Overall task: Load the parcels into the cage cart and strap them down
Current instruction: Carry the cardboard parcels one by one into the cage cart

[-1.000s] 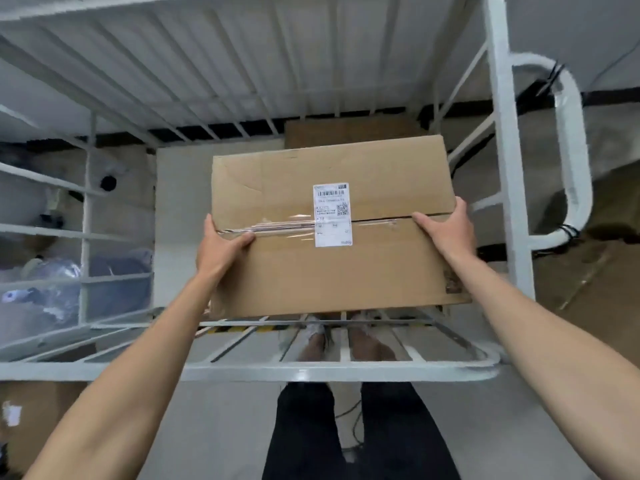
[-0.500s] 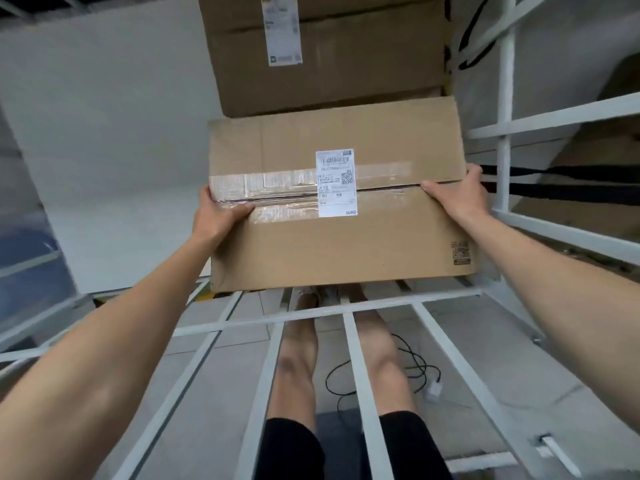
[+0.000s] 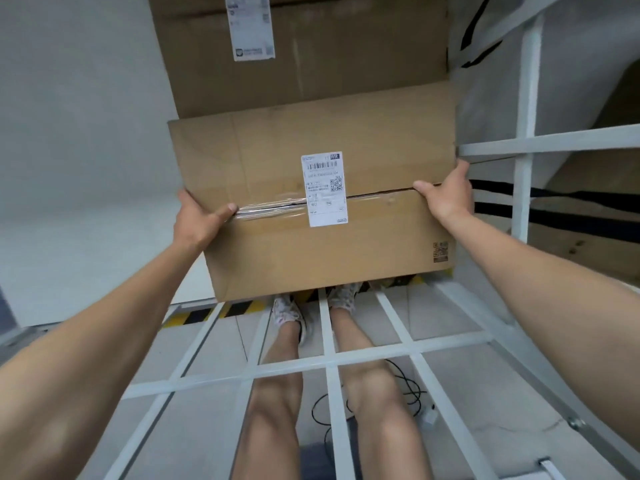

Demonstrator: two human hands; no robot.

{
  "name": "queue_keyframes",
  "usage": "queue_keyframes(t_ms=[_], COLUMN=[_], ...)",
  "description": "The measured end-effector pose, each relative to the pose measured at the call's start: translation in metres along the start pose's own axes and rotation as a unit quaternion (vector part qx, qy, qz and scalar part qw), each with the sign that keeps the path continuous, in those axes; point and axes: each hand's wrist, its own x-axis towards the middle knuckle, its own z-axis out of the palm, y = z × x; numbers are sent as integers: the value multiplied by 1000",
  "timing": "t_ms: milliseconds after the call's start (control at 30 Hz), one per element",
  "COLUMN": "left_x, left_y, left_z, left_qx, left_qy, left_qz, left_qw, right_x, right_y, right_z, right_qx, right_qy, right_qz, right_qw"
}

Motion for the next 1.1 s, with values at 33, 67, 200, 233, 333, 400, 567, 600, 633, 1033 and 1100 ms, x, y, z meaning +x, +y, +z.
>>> queue_keyframes(t_ms=[33,67,200,233,333,400,567,600,633,1033,1100], left_x=[-3,-6,-18,-24,-59,-98,-214,-239,-264,-544,-596], left_y=[3,8,29,33,48,63,102,111,119,234,258], left_z=[4,9,13,9,-6,-22,-76,-88,-100,-98,-64], left_qx=[-5,-13,-28,-11,69,139,293,311,327,377,372], left_qy=[-6,-8,-17,-18,-19,-16,-27,-28,-30,-20,-42], left_qz=[3,0,-16,-5,60,110,211,231,250,483,530], left_qw=[1000,1000,999,1000,996,984,932,922,911,790,761], right_x=[-3,-8,-31,-39,-78,-116,-233,-258,-283,-469,-481], right_y=[-1,-3,-20,-26,-43,-54,-74,-76,-78,44,95], right_z=[-1,-3,-8,-11,-25,-42,-107,-125,-143,-353,-380], right_qx=[-9,-28,-72,-80,-110,-131,-137,-134,-130,-51,-14], right_qy=[17,34,45,35,1,-18,-49,-47,-46,146,181], right_qz=[6,6,-44,-62,-112,-146,-167,-167,-168,-165,-106], right_qw=[1000,999,995,994,988,980,975,976,976,974,978])
